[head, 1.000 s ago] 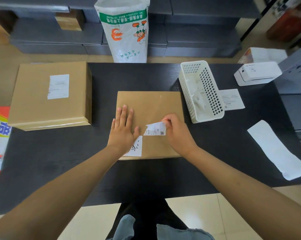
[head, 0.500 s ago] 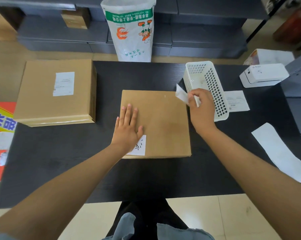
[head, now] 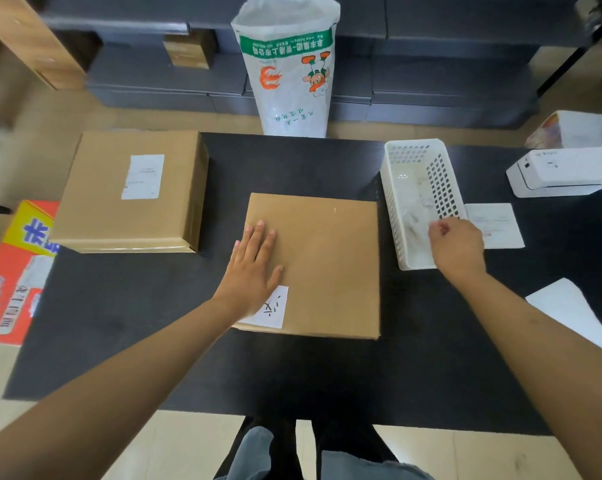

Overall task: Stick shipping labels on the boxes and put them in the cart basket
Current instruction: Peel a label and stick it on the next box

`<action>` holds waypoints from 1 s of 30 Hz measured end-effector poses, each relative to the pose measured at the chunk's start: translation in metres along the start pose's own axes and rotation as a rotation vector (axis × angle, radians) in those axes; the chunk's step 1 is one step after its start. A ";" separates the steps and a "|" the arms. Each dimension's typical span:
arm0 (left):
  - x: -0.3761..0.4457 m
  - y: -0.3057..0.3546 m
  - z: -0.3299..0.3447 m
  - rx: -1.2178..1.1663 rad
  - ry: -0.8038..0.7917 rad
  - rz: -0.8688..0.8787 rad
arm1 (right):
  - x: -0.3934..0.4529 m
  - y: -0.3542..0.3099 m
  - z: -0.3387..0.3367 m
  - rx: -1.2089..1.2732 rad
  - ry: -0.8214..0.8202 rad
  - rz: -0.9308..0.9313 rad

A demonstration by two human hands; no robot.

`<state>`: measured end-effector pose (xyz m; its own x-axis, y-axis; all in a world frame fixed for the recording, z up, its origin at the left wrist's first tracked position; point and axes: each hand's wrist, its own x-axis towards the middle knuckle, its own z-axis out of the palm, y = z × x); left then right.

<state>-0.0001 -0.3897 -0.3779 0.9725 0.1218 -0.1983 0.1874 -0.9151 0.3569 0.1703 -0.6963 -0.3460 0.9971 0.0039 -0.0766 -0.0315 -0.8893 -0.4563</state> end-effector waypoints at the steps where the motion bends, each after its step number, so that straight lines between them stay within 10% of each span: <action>1: 0.000 0.001 -0.001 0.007 -0.004 -0.008 | 0.002 -0.001 0.003 -0.077 -0.080 -0.035; 12: 0.004 0.016 -0.008 0.135 -0.008 -0.073 | 0.021 -0.009 0.008 -0.240 -0.382 -0.064; 30: 0.060 0.129 -0.082 0.396 -0.078 0.028 | -0.030 -0.041 -0.066 -0.244 -0.229 -0.282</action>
<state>0.0937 -0.4687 -0.2684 0.9602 0.0792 -0.2678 0.0785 -0.9968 -0.0135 0.1468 -0.6897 -0.2665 0.9223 0.3386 -0.1864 0.2842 -0.9209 -0.2669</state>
